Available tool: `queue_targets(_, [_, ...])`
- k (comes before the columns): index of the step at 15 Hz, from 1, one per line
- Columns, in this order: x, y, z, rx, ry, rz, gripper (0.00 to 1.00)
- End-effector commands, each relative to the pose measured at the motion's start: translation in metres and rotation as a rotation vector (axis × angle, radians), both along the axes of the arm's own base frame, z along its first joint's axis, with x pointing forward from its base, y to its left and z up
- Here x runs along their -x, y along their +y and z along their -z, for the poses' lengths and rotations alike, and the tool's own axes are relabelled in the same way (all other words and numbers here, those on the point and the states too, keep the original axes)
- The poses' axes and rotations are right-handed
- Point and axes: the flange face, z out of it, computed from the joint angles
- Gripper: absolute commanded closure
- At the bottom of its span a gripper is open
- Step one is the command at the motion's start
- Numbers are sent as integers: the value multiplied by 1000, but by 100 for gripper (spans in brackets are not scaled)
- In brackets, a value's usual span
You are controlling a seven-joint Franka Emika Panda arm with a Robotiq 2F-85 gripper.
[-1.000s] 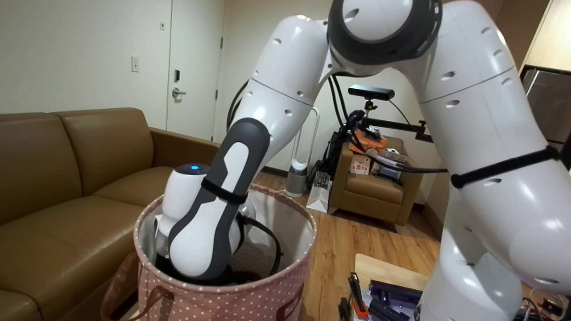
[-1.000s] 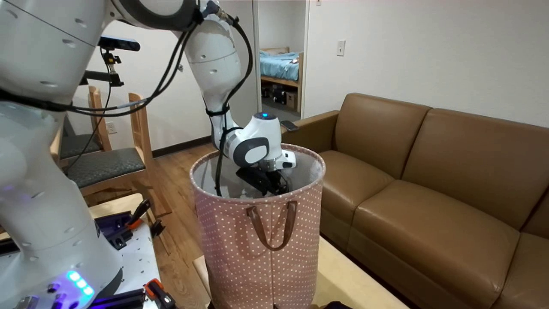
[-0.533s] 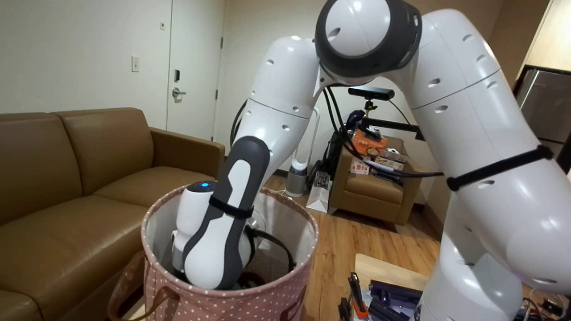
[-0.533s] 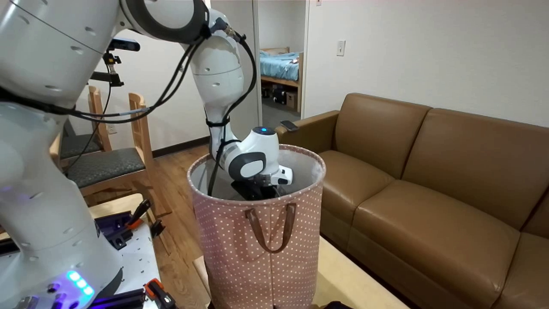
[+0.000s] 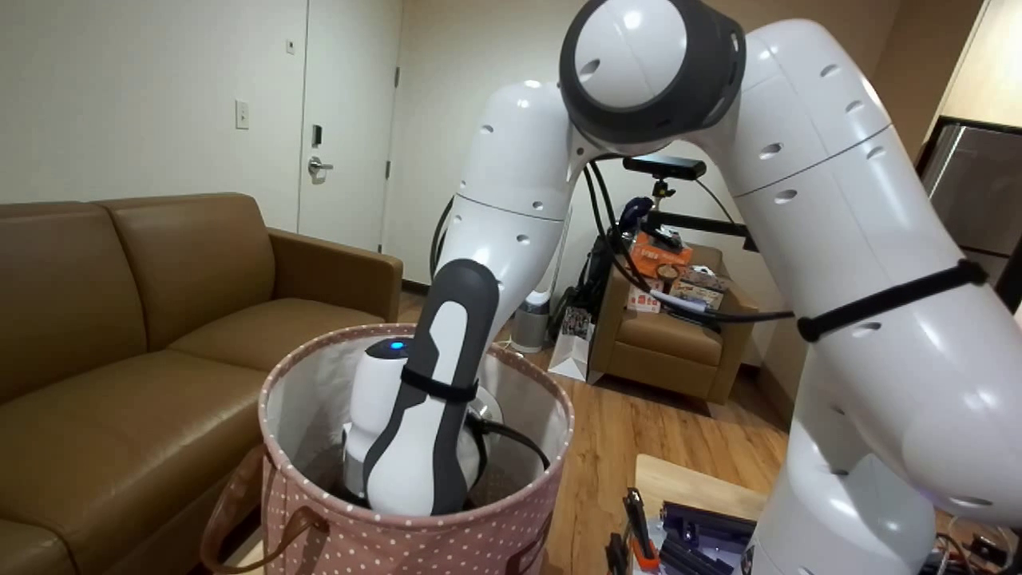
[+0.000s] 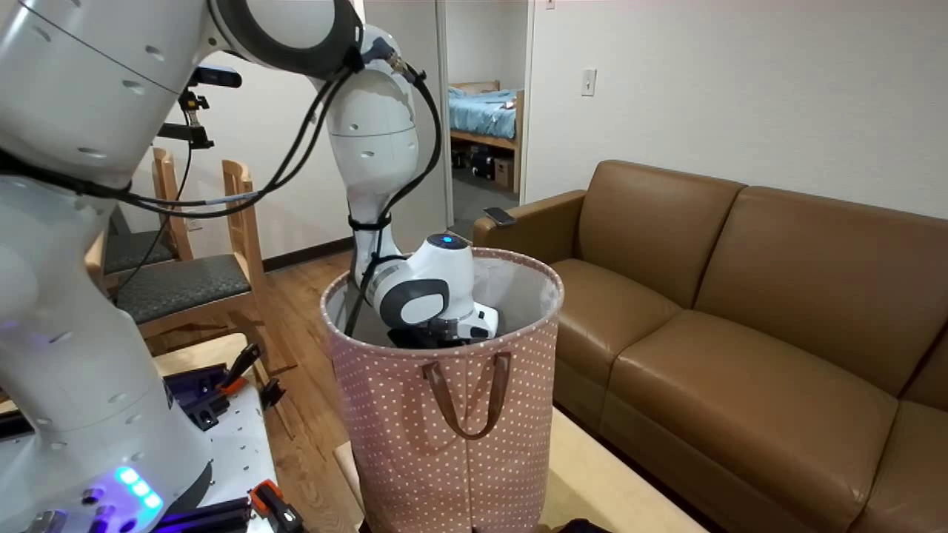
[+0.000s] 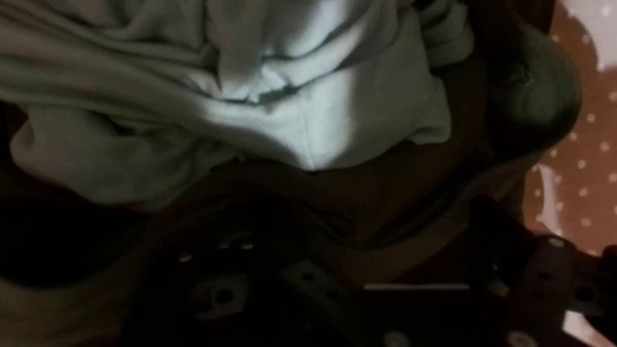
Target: Take the green cloth from the laundry basket and place it on the stool
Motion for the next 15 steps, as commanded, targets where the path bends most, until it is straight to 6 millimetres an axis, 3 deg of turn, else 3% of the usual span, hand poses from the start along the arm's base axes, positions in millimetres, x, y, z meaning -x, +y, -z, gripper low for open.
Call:
queue_targets(1, [19,10,19,-50,48,-1,0])
queue_targets(3, [23,9,25,-49,50,18,0])
queue_targets(5, [10,8,16,-36,29,8,0])
queue_targets(11, [-3,-1,9,28,28,25,0])
queue_targets(15, [8,-13,25,52,121,74,0])
